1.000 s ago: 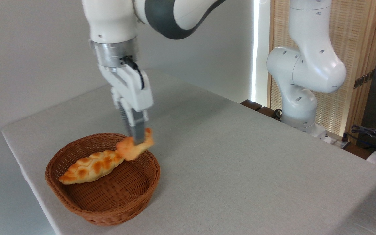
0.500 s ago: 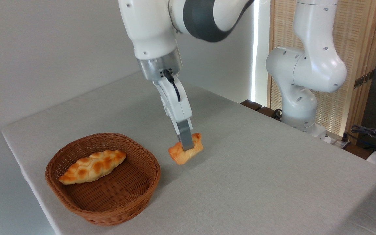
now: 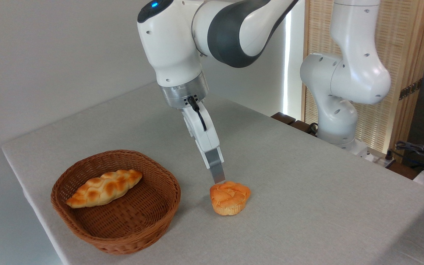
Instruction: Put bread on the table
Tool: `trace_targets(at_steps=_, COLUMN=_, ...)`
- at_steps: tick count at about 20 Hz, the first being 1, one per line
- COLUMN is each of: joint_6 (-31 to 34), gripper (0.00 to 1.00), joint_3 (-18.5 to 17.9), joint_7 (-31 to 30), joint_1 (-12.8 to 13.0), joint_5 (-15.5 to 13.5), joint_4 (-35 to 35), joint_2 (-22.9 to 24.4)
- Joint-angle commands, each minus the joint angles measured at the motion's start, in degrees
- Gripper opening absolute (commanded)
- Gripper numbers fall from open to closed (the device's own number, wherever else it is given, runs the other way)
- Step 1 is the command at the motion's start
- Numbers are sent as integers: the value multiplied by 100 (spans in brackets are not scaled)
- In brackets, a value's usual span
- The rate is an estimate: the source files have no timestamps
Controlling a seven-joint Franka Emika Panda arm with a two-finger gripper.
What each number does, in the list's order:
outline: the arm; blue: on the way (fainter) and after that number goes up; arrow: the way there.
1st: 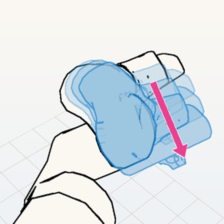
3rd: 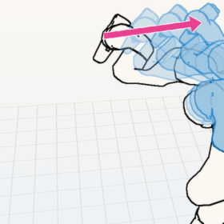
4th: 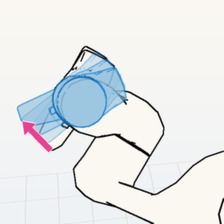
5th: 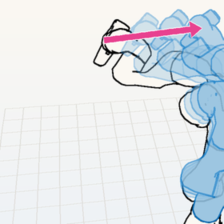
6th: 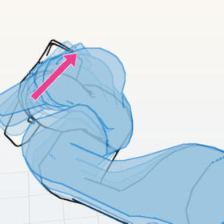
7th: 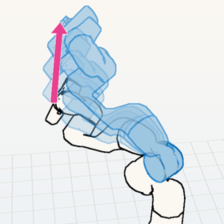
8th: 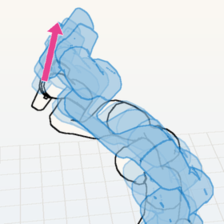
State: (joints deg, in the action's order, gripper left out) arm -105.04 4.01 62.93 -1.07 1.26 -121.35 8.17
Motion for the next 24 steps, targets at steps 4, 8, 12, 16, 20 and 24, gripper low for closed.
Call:
trace_targets(at_steps=4, joint_6=79, gripper=100, joint_3=-49, joint_7=-279, joint_1=-7, joint_5=-186, joint_4=733, joint_2=97)
trace_targets(at_steps=8, joint_6=141, gripper=100, joint_3=-49, joint_7=-1729, joint_1=-16, joint_5=-328, joint_4=1867, joint_2=-87)
trace_targets(at_steps=12, joint_6=159, gripper=100, joint_3=-128, joint_7=-1941, joint_1=-16, joint_5=-864, joint_4=2274, joint_2=-263)
trace_targets(at_steps=16, joint_6=395, gripper=100, joint_3=-269, joint_7=-2224, joint_1=2, joint_5=-1128, joint_4=2292, joint_2=-290)
trace_targets(at_steps=20, joint_6=958, gripper=100, joint_3=-269, joint_7=-2215, joint_1=11, joint_5=-1084, joint_4=2845, joint_2=-623)
trace_targets(at_steps=24, joint_6=1011, gripper=100, joint_3=-260, joint_7=-2040, joint_1=37, joint_5=-848, joint_4=2837, joint_2=-615)
